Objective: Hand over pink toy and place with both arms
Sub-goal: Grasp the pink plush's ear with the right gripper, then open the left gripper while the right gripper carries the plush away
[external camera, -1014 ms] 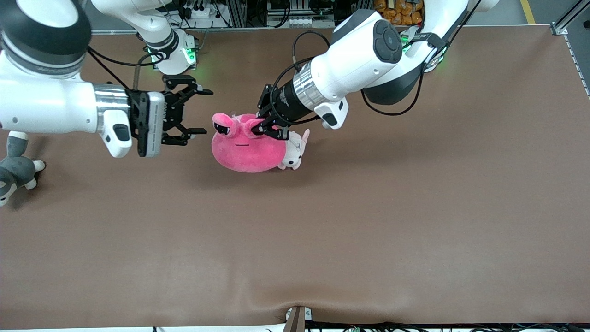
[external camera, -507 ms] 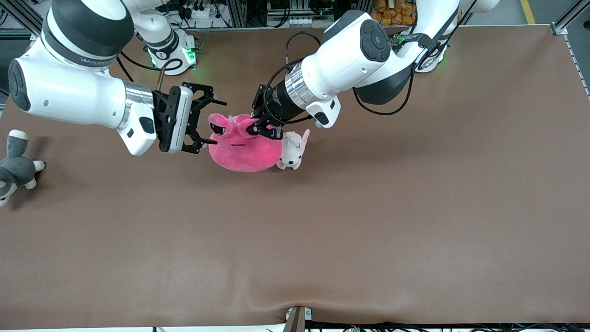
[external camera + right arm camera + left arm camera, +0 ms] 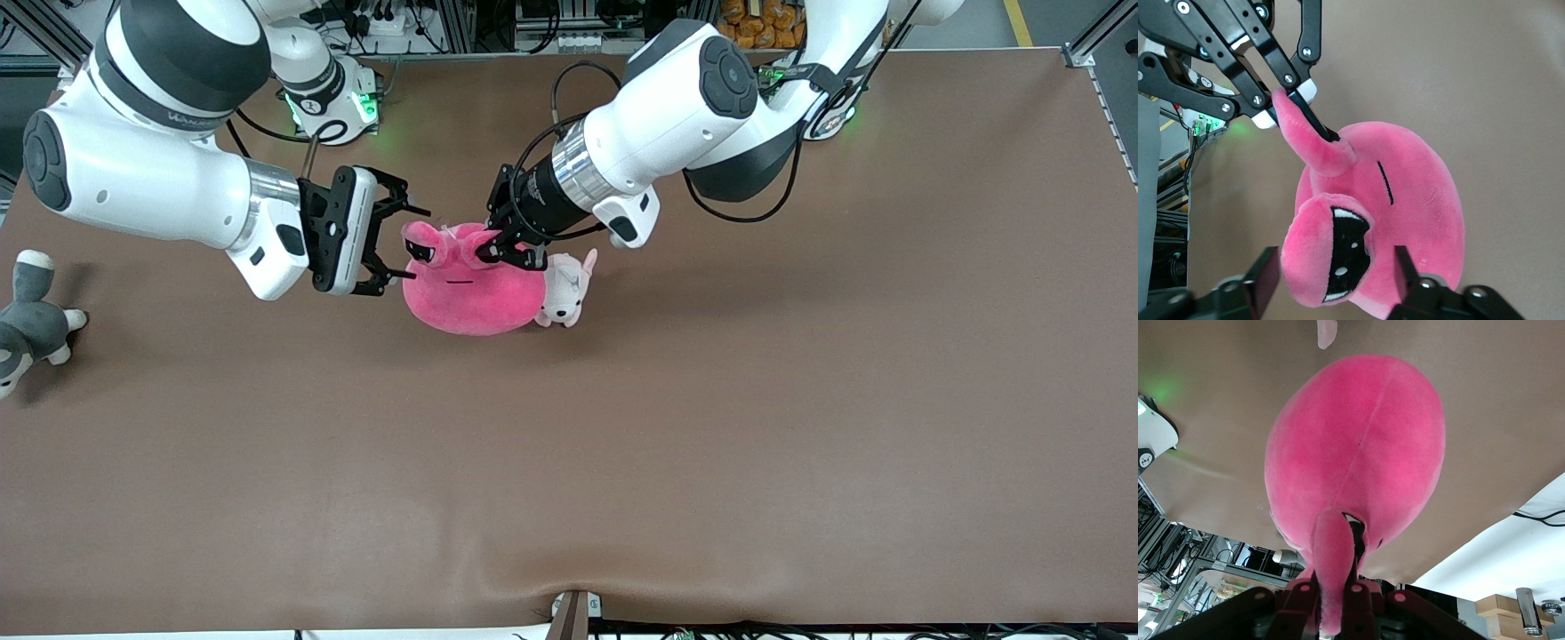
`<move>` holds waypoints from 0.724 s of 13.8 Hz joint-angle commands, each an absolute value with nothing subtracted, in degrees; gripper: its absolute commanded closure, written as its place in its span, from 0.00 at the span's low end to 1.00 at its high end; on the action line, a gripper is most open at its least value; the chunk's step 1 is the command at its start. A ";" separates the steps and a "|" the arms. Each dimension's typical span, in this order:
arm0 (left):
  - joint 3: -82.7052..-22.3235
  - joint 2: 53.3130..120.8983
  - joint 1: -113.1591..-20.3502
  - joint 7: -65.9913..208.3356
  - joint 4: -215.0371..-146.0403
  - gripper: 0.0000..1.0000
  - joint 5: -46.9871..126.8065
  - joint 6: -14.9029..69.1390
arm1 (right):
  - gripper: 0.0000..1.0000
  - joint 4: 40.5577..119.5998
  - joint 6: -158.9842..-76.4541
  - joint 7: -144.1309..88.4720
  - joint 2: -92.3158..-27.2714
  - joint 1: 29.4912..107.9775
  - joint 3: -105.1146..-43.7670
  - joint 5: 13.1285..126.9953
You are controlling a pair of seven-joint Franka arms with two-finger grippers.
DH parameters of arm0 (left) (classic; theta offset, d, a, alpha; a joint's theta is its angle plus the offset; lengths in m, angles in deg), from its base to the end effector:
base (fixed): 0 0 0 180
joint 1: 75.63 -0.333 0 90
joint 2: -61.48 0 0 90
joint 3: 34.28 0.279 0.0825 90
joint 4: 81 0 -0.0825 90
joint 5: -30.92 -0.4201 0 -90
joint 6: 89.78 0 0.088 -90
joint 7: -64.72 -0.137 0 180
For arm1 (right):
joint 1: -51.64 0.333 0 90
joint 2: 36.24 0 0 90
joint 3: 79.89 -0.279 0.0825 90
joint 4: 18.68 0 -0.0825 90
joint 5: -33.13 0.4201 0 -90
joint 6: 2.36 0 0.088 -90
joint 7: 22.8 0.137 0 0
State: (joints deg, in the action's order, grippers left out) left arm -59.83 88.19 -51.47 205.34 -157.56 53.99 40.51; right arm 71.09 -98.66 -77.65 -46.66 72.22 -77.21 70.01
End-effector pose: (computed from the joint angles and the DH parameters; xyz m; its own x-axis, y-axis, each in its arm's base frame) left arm 0.5253 -0.5536 0.4821 -0.2877 0.7058 -0.6474 0.9577 0.2183 -0.1876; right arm 0.5876 0.2714 0.4811 0.4359 0.7926 0.4264 0.8745 -0.2611 -0.4087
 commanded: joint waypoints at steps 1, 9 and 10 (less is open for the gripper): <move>-59.50 88.20 -51.19 207.02 -156.24 1.00 52.89 40.21 | 1.00 71.23 -98.95 -78.26 -46.26 72.90 -76.81 69.16; -59.32 87.68 -52.68 206.84 -156.32 0.00 52.98 38.46 | 1.00 70.79 -97.64 -72.10 -45.82 69.67 -76.37 69.08; -59.24 86.72 -52.95 206.58 -156.32 0.00 52.89 37.15 | 1.00 70.79 -97.20 -72.63 -45.91 68.87 -76.37 69.08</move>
